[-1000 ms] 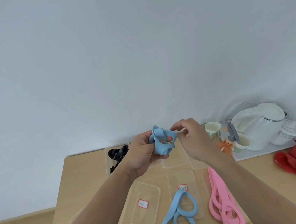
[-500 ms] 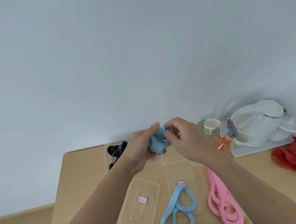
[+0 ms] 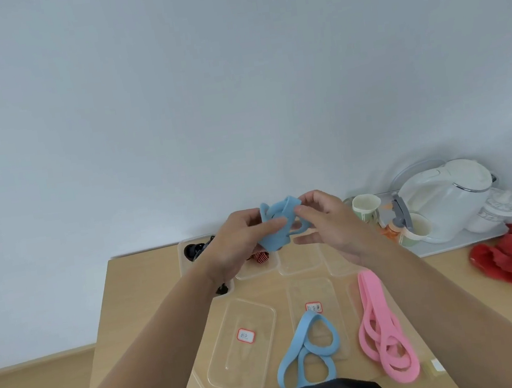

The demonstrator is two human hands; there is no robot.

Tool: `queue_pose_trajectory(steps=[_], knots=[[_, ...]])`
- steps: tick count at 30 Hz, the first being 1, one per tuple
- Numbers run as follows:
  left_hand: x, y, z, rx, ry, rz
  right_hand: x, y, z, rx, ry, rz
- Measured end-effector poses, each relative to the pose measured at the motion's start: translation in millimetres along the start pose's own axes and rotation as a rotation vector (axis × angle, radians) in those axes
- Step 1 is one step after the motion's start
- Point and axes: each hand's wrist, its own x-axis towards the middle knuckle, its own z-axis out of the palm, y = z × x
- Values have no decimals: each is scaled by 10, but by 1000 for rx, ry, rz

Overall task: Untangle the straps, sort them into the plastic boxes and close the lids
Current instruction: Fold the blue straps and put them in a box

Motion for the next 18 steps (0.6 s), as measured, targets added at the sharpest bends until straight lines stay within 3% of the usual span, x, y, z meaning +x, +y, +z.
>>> queue_pose_trajectory(steps=[4, 9, 12, 15, 18], knots=[[97, 24, -82, 182, -70, -76, 13, 37, -36, 166, -38, 122], [308, -14, -75, 106, 125, -115, 115, 284, -99, 440, 87, 208], [524, -105, -74, 92, 110, -155, 190, 469, -137, 541, 148, 264], [831, -211, -65, 259, 83, -181, 285, 735, -151, 597, 234, 322], [1228, -315, -13, 619, 35, -164, 403, 1018, -85, 505, 311, 408]])
